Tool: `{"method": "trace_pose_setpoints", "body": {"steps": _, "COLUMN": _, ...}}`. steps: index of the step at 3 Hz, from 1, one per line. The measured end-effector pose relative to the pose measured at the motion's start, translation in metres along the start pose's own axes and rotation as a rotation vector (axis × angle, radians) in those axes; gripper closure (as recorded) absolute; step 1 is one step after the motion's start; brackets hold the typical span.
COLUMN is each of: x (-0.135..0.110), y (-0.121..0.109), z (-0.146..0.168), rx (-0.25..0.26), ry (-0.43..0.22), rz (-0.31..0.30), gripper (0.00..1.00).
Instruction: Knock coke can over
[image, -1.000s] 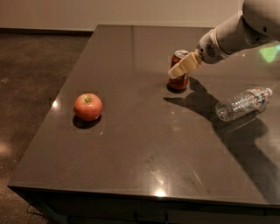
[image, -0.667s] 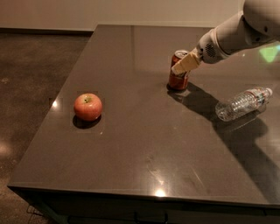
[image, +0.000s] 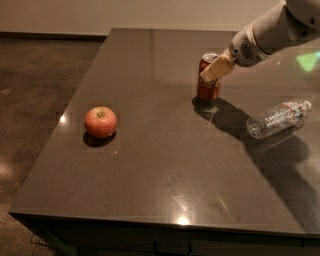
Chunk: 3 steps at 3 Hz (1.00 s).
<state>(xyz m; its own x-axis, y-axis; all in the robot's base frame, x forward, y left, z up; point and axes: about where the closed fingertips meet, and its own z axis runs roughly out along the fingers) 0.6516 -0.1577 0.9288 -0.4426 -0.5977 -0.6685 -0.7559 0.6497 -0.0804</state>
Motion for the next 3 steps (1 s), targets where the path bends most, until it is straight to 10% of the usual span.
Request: {"method": "trace_pose_setpoints", "body": {"steps": 3, "x": 0.003, "y": 0.042, "z": -0.023, "rx": -0.015, "ry": 0.28, "rz": -0.242, "gripper": 1.0}}
